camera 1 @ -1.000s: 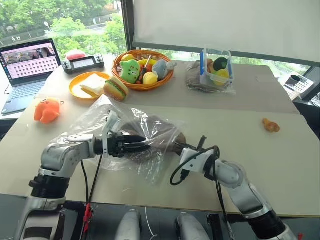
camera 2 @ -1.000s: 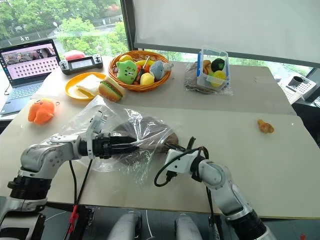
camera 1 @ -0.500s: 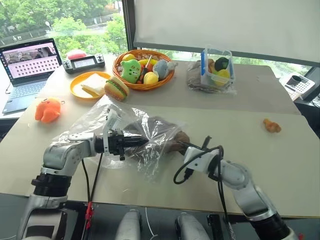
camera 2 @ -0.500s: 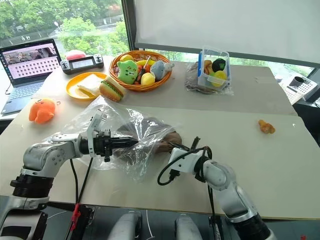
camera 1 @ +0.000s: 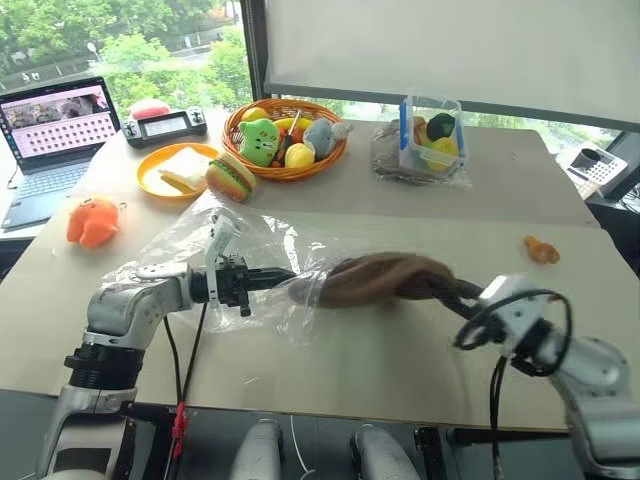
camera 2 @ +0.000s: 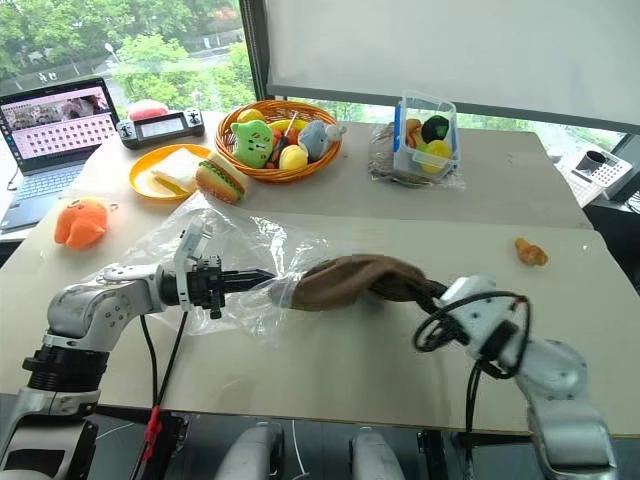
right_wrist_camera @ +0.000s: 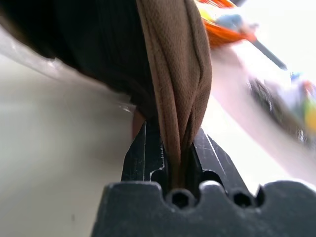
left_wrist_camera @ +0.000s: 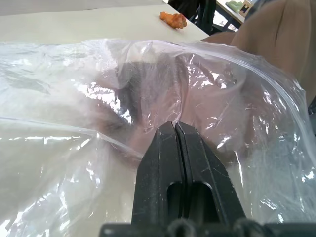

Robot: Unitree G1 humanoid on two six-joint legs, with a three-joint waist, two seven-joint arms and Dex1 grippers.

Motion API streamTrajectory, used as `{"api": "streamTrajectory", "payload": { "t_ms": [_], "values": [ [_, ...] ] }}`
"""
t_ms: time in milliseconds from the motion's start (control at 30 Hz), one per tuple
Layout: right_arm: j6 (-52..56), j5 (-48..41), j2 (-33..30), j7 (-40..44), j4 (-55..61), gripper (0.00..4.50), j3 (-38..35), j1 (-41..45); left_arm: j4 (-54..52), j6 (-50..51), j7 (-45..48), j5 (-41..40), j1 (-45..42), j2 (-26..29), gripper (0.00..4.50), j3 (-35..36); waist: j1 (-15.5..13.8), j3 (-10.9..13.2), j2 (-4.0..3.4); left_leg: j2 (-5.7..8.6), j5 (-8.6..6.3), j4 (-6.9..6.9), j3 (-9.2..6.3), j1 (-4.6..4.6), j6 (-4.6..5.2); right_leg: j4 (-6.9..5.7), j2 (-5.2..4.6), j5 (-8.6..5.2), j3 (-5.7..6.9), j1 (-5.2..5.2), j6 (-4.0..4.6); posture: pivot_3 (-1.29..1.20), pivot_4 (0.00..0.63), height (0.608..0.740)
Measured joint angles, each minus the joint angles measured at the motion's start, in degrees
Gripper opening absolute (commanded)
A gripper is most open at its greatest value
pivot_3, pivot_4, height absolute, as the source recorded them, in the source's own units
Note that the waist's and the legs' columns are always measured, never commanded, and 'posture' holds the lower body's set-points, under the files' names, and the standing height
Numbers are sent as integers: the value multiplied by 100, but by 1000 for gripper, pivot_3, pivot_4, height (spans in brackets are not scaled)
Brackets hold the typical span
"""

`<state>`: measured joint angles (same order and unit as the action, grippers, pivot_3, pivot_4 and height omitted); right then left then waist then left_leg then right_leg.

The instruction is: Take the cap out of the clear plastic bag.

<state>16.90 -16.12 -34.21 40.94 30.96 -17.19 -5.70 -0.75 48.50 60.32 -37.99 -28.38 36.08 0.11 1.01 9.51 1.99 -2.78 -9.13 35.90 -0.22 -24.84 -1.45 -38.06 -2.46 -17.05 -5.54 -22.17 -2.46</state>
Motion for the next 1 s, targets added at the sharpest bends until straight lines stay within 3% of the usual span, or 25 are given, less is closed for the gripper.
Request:
{"api": "streamTrajectory", "payload": {
  "t_ms": [100,233,400,567,767,967,1000],
  "values": [
    [450,-724,44,-215,-53,515,-663,201,-43,-233,-3,171,55,2,30,-54,24,0,-1,-1,0,-2,0,1,0,0,1,0,-1,-1,0,0,150,740],
    [970,-1643,161,-1037,-303,515,-1606,1098,-268,-1219,117,888,396,42,30,-553,34,3,-5,0,0,-6,3,2,0,2,0,2,-6,-1,3,0,150,740],
    [897,-1530,113,-1780,-402,515,-1785,1686,-487,-2937,307,1874,794,49,30,-1155,2,4,-8,0,0,-11,5,-8,0,6,0,2,-7,-11,4,0,150,740],
    [-487,852,-776,-1842,-395,515,-62,1598,-279,-4465,394,2427,681,-299,30,-1354,-1,6,-27,4,0,-4,14,-8,1,6,-4,2,-11,-13,0,0,150,740],
    [-1276,3094,-799,-1947,-916,515,2031,1176,601,-5136,426,2728,140,-626,30,-1430,-21,6,-26,8,1,5,10,-23,1,9,-4,2,-8,-15,-5,0,150,740],
    [-795,3984,-797,-2020,-1501,515,2362,935,828,-5283,604,2766,141,-684,30,-1490,2,-5,-9,5,1,22,10,5,1,5,-4,7,-7,15,-16,0,150,740],
    [-691,4003,-779,-1984,-1554,810,2364,884,817,-5291,628,2764,166,-681,4,-1489,5,-6,-8,4,1,21,11,17,2,5,-3,3,-8,24,-23,0,150,740]
  ]
}}
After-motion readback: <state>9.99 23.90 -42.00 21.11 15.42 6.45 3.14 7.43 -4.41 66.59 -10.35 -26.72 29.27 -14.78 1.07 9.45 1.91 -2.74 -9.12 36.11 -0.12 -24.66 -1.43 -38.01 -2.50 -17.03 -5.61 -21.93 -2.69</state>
